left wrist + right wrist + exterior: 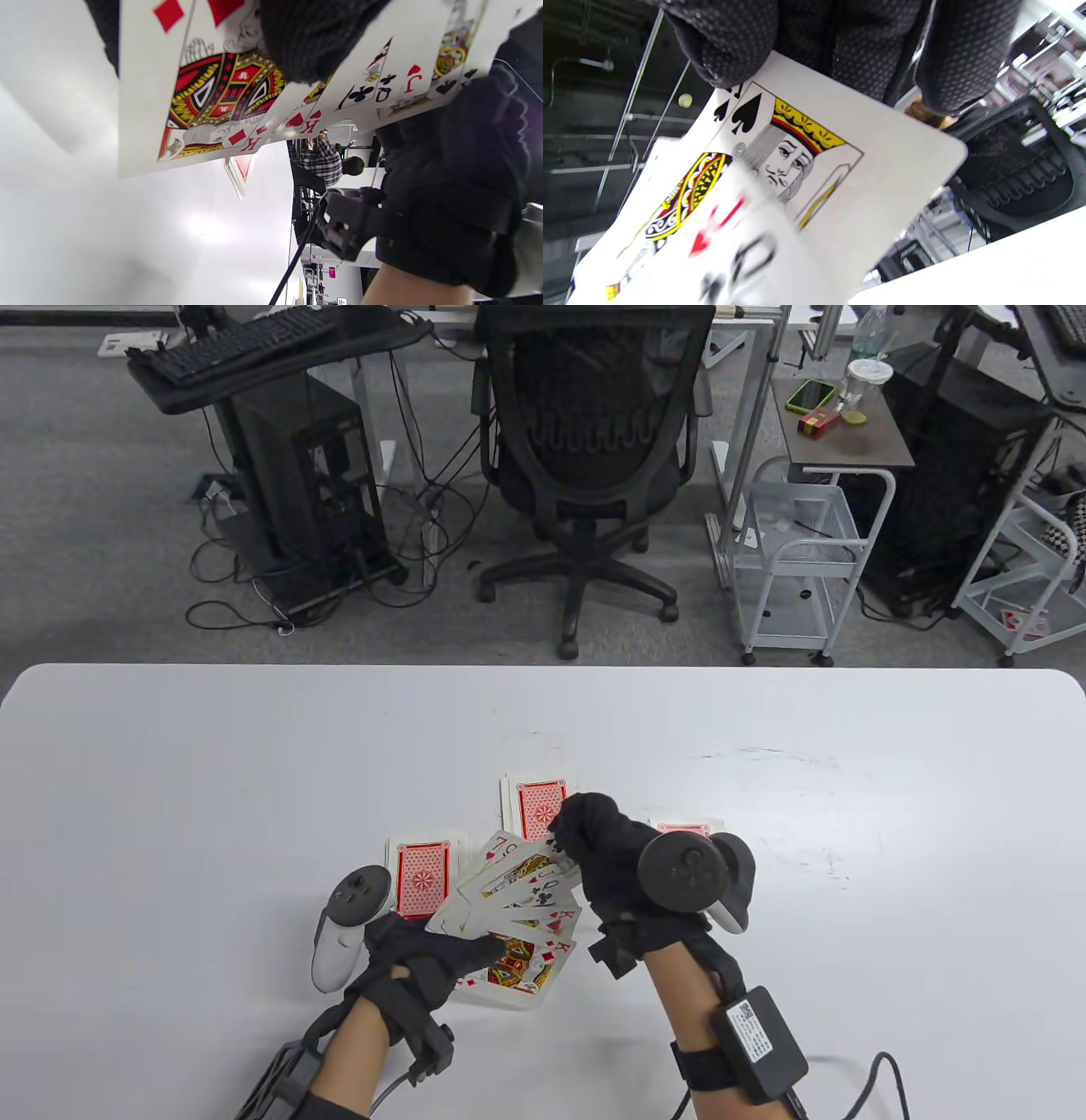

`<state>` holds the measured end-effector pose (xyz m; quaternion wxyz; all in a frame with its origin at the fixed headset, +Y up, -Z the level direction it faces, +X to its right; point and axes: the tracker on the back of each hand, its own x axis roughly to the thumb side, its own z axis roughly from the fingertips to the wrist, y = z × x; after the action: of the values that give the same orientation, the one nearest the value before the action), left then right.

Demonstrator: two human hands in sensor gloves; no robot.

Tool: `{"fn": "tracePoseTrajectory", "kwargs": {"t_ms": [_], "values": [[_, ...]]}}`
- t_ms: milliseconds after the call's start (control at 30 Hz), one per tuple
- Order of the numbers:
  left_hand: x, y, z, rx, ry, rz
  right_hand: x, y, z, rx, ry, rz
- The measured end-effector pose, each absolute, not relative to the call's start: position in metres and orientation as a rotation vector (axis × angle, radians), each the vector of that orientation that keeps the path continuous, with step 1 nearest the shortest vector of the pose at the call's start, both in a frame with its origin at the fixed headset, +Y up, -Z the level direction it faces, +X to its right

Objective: Four-player card dealing with fan arrangement

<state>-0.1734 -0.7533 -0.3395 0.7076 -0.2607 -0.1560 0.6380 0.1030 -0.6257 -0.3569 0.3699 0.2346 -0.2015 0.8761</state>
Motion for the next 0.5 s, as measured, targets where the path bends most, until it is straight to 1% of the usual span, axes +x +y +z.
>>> {"fn": "tracePoseTrajectory", "kwargs": {"t_ms": [133, 267, 367, 400, 500], "values": [[-0.178, -0.755, -0.341, -0.578, -0.328, 1.436, 0.127, -0.620, -0.357, 0.505, -0.603, 2.156], [-0.187, -0.758, -0.343, -0.566, -0.290, 1.524, 0.148, -0.618, -0.357, 0.409, -0.690, 2.069], [-0.195, -0.758, -0.344, -0.525, -0.243, 1.610, 0.161, -0.619, -0.356, 0.329, -0.740, 2.019], [-0.197, -0.759, -0.344, -0.510, -0.223, 1.642, 0.163, -0.620, -0.357, 0.324, -0.732, 2.002], [-0.199, -0.761, -0.344, -0.521, -0.225, 1.708, 0.161, -0.624, -0.359, 0.356, -0.708, 1.957]]}}
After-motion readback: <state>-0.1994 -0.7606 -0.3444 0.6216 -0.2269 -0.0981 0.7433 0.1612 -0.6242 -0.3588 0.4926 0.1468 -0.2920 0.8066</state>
